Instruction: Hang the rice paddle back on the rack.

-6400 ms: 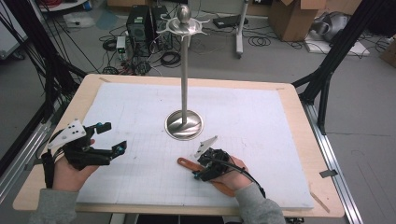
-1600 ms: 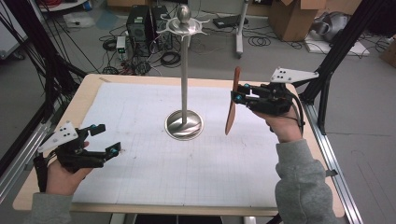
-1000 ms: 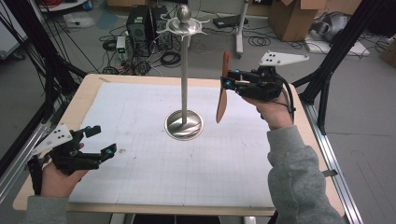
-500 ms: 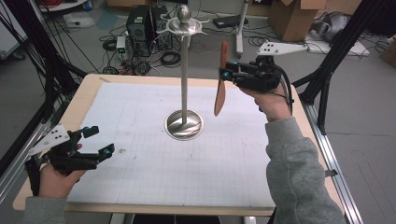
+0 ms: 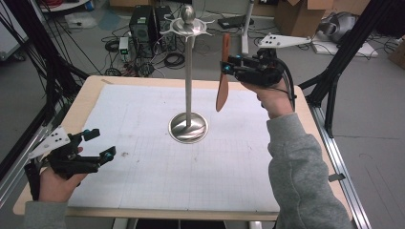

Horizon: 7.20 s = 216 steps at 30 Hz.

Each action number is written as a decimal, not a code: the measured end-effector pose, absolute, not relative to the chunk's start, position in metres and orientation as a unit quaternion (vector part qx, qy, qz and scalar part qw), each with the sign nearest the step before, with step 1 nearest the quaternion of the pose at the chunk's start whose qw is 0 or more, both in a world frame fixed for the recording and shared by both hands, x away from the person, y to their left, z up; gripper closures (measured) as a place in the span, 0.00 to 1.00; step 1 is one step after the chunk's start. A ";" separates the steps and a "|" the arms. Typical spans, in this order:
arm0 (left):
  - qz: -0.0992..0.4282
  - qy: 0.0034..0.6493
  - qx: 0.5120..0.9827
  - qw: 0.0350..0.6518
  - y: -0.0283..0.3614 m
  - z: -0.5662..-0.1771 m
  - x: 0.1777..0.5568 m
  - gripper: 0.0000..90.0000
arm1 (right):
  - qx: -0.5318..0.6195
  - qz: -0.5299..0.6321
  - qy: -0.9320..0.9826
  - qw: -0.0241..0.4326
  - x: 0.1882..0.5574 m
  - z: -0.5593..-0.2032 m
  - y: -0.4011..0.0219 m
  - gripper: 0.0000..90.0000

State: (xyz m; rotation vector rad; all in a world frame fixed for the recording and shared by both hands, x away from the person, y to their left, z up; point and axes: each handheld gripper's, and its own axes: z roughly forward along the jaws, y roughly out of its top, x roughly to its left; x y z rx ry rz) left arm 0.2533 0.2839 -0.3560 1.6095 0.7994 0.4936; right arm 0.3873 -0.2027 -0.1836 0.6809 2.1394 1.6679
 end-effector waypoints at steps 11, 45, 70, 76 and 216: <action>0.214 0.346 0.692 0.597 0.286 -0.356 0.253 0.09 | 0.229 0.595 0.752 0.169 0.392 -0.181 -0.194 0.72; 0.220 0.352 0.685 0.599 0.294 -0.355 0.251 0.09 | 0.227 0.595 0.751 0.176 0.406 -0.179 -0.175 0.72; 0.218 0.354 0.686 0.597 0.295 -0.356 0.252 0.09 | 0.227 0.589 0.756 0.172 0.410 -0.182 -0.171 0.72; 0.216 0.353 0.688 0.596 0.294 -0.357 0.253 0.09 | 0.226 0.586 0.760 0.168 0.411 -0.184 -0.170 0.72; 0.179 0.314 0.715 0.599 0.243 -0.360 0.283 0.09 | 0.349 0.568 0.719 0.196 0.309 -0.379 -0.311 0.12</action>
